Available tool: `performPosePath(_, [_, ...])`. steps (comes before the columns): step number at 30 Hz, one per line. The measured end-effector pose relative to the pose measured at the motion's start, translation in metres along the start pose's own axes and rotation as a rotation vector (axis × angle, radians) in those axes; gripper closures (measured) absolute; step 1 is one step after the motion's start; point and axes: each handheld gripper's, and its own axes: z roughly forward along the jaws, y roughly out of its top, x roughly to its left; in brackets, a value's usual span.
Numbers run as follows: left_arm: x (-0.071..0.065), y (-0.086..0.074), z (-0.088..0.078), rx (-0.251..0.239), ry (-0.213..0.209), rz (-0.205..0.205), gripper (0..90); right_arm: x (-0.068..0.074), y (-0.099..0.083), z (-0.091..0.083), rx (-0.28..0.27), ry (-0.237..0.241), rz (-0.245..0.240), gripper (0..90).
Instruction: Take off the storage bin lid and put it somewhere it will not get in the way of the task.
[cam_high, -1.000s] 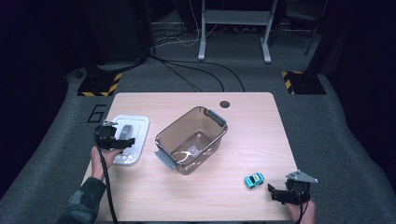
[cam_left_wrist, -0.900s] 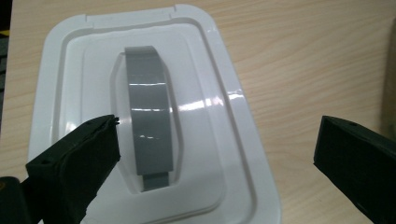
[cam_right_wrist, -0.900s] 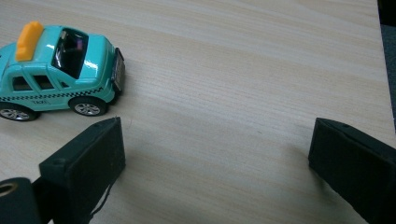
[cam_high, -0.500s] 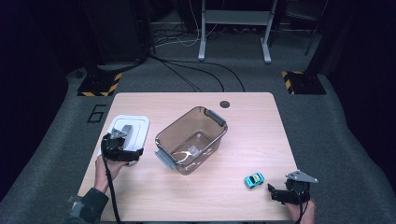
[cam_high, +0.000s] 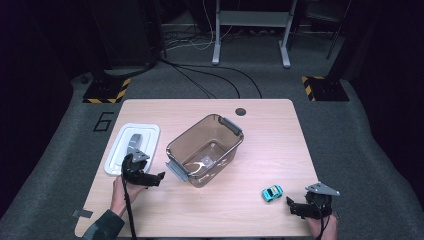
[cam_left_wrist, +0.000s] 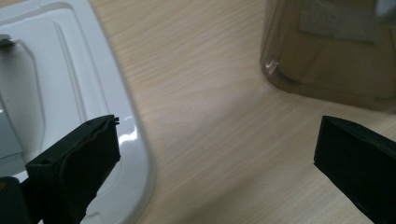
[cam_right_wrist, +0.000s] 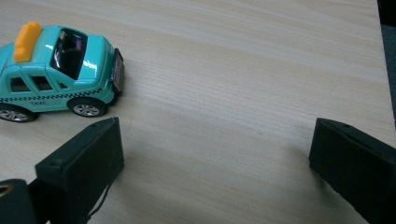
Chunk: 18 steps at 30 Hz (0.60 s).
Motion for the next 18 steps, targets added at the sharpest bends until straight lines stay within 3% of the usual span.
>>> performPosePath(10, [-0.03, -0.013, 0.016, 0.016, -0.054, 0.081, 0.0, 0.0, 0.0, 0.0, 0.0, -0.001, 0.0, 2.1])
performPosePath(18, [-0.045, -0.019, 0.029, 0.041, -0.077, 0.119, 0.0, 0.0, 0.0, 0.001, 0.008, -0.006, 0.005, 0.0])
